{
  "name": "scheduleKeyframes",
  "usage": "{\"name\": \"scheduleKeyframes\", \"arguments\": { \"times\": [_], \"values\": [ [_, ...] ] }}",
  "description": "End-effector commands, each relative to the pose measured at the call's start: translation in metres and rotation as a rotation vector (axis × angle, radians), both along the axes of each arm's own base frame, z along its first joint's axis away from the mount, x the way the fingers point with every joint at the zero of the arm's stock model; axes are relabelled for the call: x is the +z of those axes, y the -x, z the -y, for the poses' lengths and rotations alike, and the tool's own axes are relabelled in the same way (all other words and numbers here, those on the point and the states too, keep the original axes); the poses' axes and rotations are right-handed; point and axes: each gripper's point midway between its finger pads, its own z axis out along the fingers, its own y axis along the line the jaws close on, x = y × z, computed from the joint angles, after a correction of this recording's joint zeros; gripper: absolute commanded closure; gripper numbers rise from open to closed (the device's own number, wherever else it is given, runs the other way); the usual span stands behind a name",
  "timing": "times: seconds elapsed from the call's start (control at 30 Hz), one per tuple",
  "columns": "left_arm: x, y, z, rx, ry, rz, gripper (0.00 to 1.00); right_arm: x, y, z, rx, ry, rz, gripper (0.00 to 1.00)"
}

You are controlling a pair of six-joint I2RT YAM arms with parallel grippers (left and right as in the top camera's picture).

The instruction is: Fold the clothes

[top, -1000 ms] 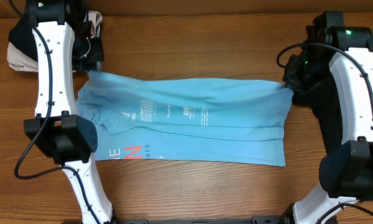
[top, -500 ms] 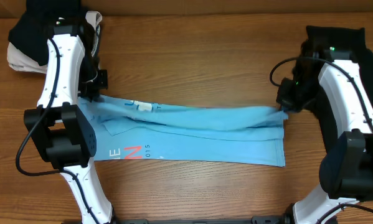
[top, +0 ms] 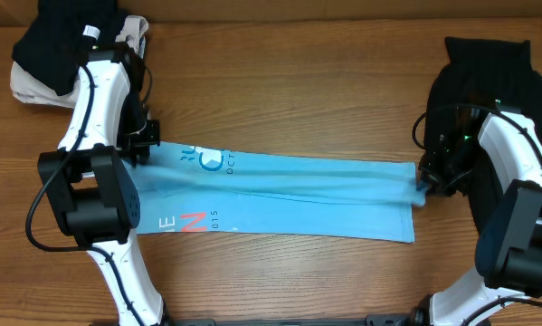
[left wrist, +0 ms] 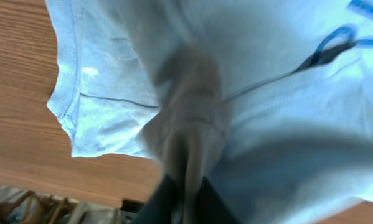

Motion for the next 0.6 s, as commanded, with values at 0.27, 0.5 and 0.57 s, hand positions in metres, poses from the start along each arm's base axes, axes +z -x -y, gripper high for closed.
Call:
{"name": "scheduleKeyframes", "arguments": {
  "times": [0.27,0.5,0.57],
  "values": [
    [-0.005,0.008,-0.018,0.031,-0.097,-0.013,0.0,-0.011,0.014,-0.017,0.02,-0.032,-0.003,0.38],
    [0.006,-0.014,-0.026,0.116,-0.111,0.092,0.0,-0.034,0.01,-0.028,0.008,-0.087,0.06,0.28],
    [0.018,-0.028,-0.023,0.126,-0.091,0.152,0.0,-0.041,0.008,-0.027,0.006,-0.083,0.078,0.28]
  ]
}}
